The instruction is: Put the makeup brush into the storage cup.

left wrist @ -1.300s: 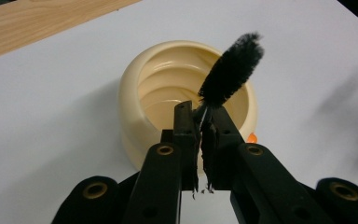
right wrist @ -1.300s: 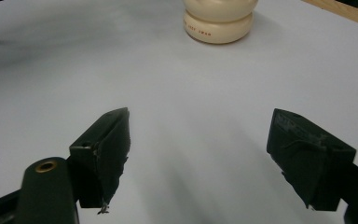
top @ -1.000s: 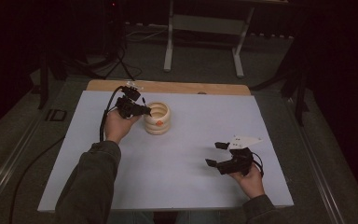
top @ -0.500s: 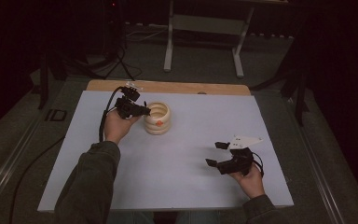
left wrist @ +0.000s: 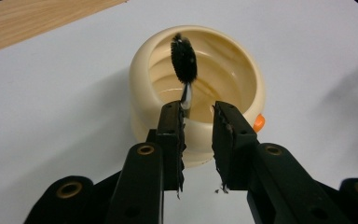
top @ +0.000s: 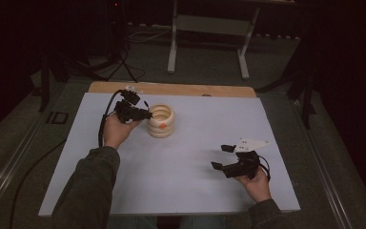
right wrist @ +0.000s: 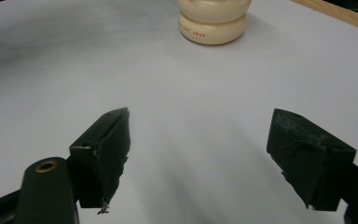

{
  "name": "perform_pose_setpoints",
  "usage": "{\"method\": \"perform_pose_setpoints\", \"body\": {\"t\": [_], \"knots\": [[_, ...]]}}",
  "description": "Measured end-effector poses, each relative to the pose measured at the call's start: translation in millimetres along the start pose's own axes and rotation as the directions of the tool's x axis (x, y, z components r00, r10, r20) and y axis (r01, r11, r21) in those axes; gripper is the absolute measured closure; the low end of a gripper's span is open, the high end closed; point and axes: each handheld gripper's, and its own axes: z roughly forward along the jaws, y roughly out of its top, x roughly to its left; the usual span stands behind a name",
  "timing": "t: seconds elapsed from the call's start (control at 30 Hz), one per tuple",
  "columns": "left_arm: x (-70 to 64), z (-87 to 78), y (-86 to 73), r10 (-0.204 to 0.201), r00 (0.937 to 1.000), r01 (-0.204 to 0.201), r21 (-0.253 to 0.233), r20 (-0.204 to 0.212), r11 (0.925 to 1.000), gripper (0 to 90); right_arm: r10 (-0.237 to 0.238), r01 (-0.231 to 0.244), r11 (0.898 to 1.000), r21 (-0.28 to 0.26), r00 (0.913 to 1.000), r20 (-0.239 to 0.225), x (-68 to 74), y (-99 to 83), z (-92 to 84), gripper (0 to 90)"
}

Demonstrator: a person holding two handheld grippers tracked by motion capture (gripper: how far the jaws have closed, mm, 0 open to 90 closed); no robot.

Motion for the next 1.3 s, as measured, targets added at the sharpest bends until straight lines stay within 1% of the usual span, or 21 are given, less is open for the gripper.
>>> {"method": "perform_pose_setpoints", "body": {"t": [0.3, 0.43, 0.63, 0.97, 1.23, 1.3], "knots": [[1.0, -7.1, -6.2, 0.004, 1.0000, -0.004, -0.007, -0.007, 1.0000, 72.2, 0.003, -0.003, 1.000, -0.001, 0.9999, 0.012, -1.3, -0.4, -1.0, 20.8], [0.5, -8.9, -9.2, 0.007, 1.0000, -0.007, -0.012, -0.002, 0.9999, 71.9, 0.005, -0.005, 1.000, -0.001, 0.9999, 0.016, -1.6, -0.7, -1.4, 20.7], [-3.2, -12.0, -13.2, 0.029, 0.9996, -0.029, -0.013, 0.003, 0.9995, 69.7, 0.009, -0.009, 1.000, -0.002, 0.9996, 0.025, -2.9, -1.3, -2.7, 20.5], [-7.8, -18.1, -23.9, 0.052, 0.9986, -0.051, -0.021, 0.009, 0.9985, 65.9, 0.023, -0.023, 1.000, -0.004, 0.9986, 0.047, -5.9, -3.4, -5.8, 20.2], [-12.2, -22.4, -33.5, 0.065, 0.9978, -0.065, -0.041, 0.015, 0.9971, 63.5, 0.033, -0.033, 0.999, -0.004, 0.9977, 0.058, -8.1, -5.0, -7.8, 20.1], [-13.0, -22.9, -35.5, 0.071, 0.9974, -0.071, -0.034, 0.012, 0.9969, 62.4, 0.035, -0.035, 0.999, -0.004, 0.9975, 0.062, -8.7, -5.5, -8.1, 20.1]]}}
